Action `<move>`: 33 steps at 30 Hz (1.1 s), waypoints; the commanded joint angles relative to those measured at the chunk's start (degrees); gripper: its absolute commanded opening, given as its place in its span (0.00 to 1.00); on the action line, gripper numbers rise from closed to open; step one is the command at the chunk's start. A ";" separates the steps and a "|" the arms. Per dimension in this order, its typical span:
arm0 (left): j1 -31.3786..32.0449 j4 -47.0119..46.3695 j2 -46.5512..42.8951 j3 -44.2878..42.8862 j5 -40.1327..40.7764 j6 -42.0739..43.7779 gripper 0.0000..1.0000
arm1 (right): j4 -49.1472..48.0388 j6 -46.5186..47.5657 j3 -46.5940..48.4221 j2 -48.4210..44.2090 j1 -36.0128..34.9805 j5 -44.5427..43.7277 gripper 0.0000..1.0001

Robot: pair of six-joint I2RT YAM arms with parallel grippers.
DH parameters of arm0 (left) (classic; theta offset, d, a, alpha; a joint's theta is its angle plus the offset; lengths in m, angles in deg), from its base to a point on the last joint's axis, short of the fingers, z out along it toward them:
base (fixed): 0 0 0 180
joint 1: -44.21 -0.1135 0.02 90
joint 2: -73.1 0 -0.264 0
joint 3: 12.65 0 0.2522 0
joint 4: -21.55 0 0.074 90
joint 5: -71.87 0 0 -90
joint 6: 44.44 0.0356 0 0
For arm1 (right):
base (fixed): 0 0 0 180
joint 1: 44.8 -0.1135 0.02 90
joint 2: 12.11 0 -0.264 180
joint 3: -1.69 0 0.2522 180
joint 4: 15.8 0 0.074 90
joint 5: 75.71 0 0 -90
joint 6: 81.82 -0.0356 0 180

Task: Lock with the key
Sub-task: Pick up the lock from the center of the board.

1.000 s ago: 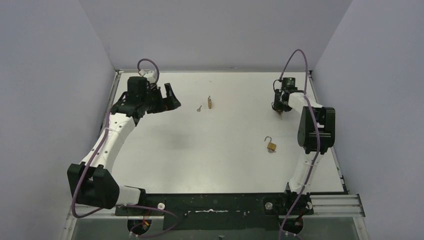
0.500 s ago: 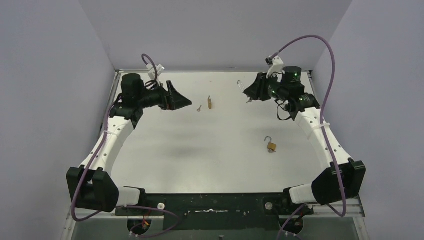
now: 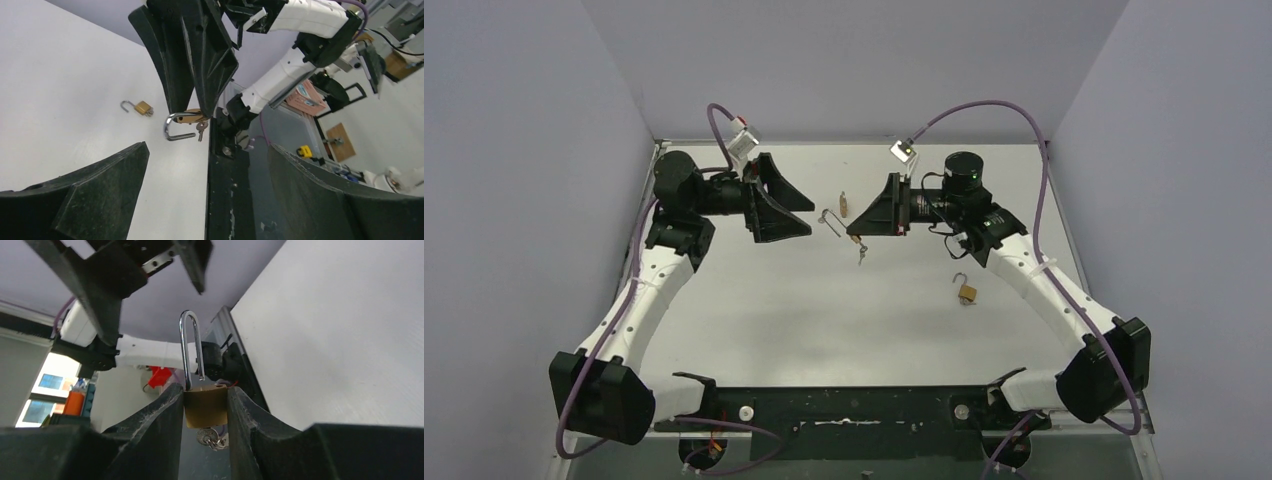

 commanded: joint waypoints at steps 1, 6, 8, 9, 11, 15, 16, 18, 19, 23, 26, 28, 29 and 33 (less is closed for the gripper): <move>1.76 -4.22 1.67 -1.74 -6.83 -2.93 0.86 | -14.11 -11.90 3.22 -1.96 -3.59 5.44 0.10; 2.08 -6.53 1.65 -1.13 -7.44 -3.94 0.84 | -12.81 -11.88 5.13 0.05 -5.90 6.02 0.10; 2.25 -7.61 1.78 -1.14 -7.74 -4.93 0.81 | -12.77 -11.83 5.29 0.68 -6.22 6.20 0.10; 2.30 -7.95 1.89 -1.08 -7.85 -5.25 0.81 | -12.72 -11.67 5.29 0.90 -6.33 6.11 0.10; 2.53 -9.11 2.15 -0.94 -8.03 -6.10 0.80 | -11.19 -10.26 5.63 1.50 -6.41 6.21 0.10; 2.78 -13.56 2.76 -0.72 -8.05 -9.53 0.72 | -6.72 -6.12 7.33 2.65 -6.38 5.89 0.10; 2.78 -14.46 3.00 -0.74 -8.11 -10.35 0.69 | -6.70 -6.08 7.37 2.93 -6.38 5.90 0.10; 2.78 -16.30 3.32 -0.92 -8.14 -11.97 0.66 | -6.70 -6.07 7.47 3.30 -6.42 6.22 0.10; 2.76 -16.72 3.50 -0.95 -8.11 -12.43 0.64 | -6.70 -6.01 7.54 3.41 -6.43 6.32 0.10; 2.81 -17.09 3.86 -0.99 -8.24 -12.90 0.58 | -6.70 -5.86 7.76 3.60 -6.43 6.81 0.10; 2.76 -17.42 4.02 -0.79 -8.59 -13.16 0.52 | -6.70 -5.81 7.78 3.65 -6.41 6.95 0.10; 2.81 -17.53 4.13 -0.68 -8.83 -13.32 0.48 | -6.70 -5.81 7.84 3.61 -6.43 7.15 0.10; 2.76 -17.53 4.26 -0.67 -8.87 -13.34 0.46 | -6.70 -5.81 7.93 3.62 -6.43 7.16 0.10; 2.87 -19.19 4.94 -0.87 -9.51 -14.69 0.30 | -6.70 -5.64 8.55 3.43 -6.43 7.11 0.10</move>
